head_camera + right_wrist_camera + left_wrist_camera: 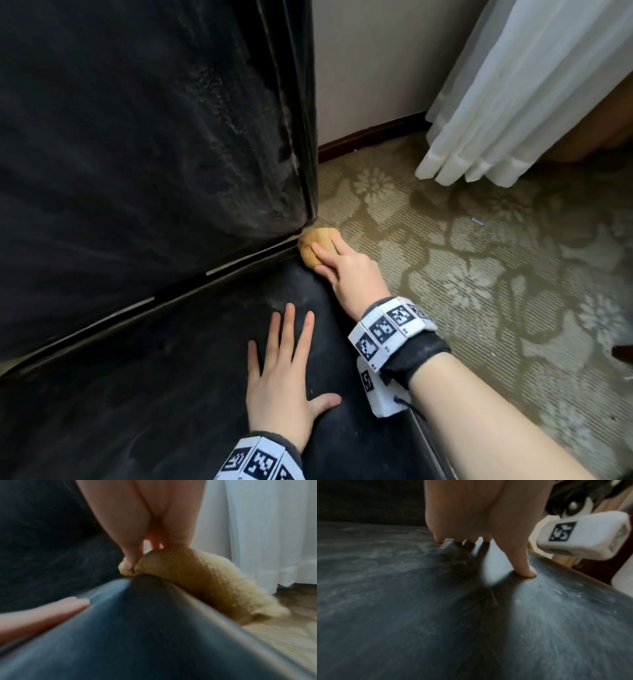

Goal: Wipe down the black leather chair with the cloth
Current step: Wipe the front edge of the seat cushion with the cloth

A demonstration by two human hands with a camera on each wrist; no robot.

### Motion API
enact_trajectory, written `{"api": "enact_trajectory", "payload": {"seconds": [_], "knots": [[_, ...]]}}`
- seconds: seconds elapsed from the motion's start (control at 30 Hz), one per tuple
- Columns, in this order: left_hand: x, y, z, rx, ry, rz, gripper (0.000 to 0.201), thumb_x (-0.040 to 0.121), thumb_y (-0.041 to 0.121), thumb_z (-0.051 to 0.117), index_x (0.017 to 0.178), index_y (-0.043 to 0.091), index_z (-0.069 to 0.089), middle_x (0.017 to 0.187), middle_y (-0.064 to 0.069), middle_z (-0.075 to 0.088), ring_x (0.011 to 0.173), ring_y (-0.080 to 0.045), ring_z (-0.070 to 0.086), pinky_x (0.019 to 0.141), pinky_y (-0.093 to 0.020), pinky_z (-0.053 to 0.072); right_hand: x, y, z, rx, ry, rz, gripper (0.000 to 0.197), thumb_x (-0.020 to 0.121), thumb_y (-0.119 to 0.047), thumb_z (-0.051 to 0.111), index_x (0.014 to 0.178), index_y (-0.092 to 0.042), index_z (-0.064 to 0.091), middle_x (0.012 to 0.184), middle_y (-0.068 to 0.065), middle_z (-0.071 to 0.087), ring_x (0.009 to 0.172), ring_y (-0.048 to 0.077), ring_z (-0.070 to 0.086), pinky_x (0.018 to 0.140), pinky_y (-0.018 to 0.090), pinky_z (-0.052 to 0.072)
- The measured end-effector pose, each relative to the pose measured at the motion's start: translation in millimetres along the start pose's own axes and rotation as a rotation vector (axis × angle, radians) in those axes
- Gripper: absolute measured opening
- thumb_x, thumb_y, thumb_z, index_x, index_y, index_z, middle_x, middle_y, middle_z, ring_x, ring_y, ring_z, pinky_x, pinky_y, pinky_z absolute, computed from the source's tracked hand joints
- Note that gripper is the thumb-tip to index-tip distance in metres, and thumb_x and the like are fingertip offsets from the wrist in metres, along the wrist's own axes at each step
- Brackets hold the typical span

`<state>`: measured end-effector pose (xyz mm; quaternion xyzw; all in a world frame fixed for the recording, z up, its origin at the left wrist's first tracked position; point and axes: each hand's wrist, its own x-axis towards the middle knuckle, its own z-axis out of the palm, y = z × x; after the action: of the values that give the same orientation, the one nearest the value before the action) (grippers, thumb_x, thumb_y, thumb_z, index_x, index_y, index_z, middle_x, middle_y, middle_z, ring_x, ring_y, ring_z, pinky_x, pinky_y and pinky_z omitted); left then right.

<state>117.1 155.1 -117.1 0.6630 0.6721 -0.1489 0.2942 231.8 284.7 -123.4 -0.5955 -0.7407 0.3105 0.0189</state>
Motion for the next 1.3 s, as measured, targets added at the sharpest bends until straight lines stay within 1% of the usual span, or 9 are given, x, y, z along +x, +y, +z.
{"api": "enact_trajectory", "payload": {"seconds": [0.1,0.27,0.4,0.47,0.53,0.67,0.73,0.93,1.3], "knots": [[0,-1,-1,0.007,-0.013,0.003,0.114,0.073,0.068,0.053,0.122,0.036,-0.045,0.134,0.009,-0.052,0.128,-0.012,-0.04,0.114,-0.045,-0.008,-17,7,-1,0.161,0.129,0.083,0.028,0.092,-0.023,0.053,0.119,-0.025,0.062,0.131,0.009,0.058,0.107,0.035,0.059,0.091,0.041,0.047],[-1,1,-2,0.023,-0.026,0.004,0.115,0.073,0.069,0.051,0.115,0.035,-0.051,0.131,0.007,-0.054,0.129,-0.014,-0.039,0.114,-0.045,-0.009,-25,30,-31,0.244,-0.095,0.432,0.019,0.087,-0.021,0.06,0.096,-0.014,0.074,0.099,0.012,0.072,0.101,0.024,0.062,0.078,0.022,0.04],[-2,-1,-1,0.022,-0.019,0.0,0.115,0.073,0.069,0.052,0.117,0.035,-0.049,0.13,0.008,-0.054,0.128,-0.012,-0.04,0.114,-0.044,-0.009,-16,16,-34,0.323,0.041,0.253,0.025,0.088,-0.024,0.059,0.111,-0.02,0.067,0.122,0.006,0.065,0.112,0.023,0.058,0.079,0.014,0.035],[-2,-1,-1,0.023,-0.013,0.005,0.113,0.073,0.069,0.051,0.122,0.035,-0.046,0.129,0.009,-0.054,0.128,-0.011,-0.039,0.114,-0.044,-0.008,-27,9,-7,0.171,-0.002,0.112,0.032,0.09,-0.023,0.056,0.121,-0.029,0.06,0.14,-0.001,0.049,0.111,0.029,0.059,0.093,0.03,0.044],[-3,-1,-1,0.011,-0.011,0.005,0.111,0.074,0.069,0.051,0.126,0.035,-0.042,0.13,0.009,-0.053,0.129,-0.011,-0.038,0.114,-0.044,-0.008,-48,10,14,0.092,0.046,0.085,0.039,0.088,-0.016,0.055,0.123,-0.034,0.056,0.148,-0.004,0.037,0.097,0.035,0.064,0.084,0.042,0.052],[-5,2,-3,0.006,-0.005,0.001,0.11,0.076,0.066,0.051,0.133,0.034,-0.037,0.139,0.007,-0.046,0.132,-0.013,-0.036,0.114,-0.044,-0.009,-84,18,13,0.032,0.147,0.054,0.036,0.075,-0.002,0.067,0.104,-0.022,0.07,0.117,0.012,0.067,0.069,0.034,0.068,0.059,0.032,0.056],[-6,7,-5,0.011,-0.001,-0.008,0.109,0.077,0.065,0.052,0.134,0.032,-0.035,0.14,0.005,-0.045,0.134,-0.014,-0.034,0.114,-0.044,-0.008,-78,22,-1,-0.025,0.069,0.202,0.021,0.081,-0.01,0.063,0.098,-0.019,0.072,0.096,0.016,0.072,0.081,0.035,0.067,0.069,0.033,0.053],[-7,10,-3,-0.004,-0.011,-0.019,0.11,0.078,0.061,0.055,0.132,0.031,-0.036,0.14,0.004,-0.045,0.129,-0.012,-0.037,0.116,-0.041,-0.004,-27,17,-28,0.208,0.05,0.22,0.027,0.089,-0.038,0.055,0.11,-0.027,0.067,0.115,0.01,0.068,0.109,0.03,0.059,0.096,0.038,0.045],[-5,14,-4,-0.055,-0.011,-0.062,0.111,0.078,0.056,0.059,0.131,0.034,-0.035,0.142,0.006,-0.043,0.127,-0.011,-0.037,0.115,-0.042,-0.007,-55,28,-30,-0.053,-0.12,0.226,0.023,0.087,-0.029,0.058,0.1,-0.016,0.072,0.099,0.015,0.07,0.097,0.032,0.063,0.085,0.033,0.05]]}}
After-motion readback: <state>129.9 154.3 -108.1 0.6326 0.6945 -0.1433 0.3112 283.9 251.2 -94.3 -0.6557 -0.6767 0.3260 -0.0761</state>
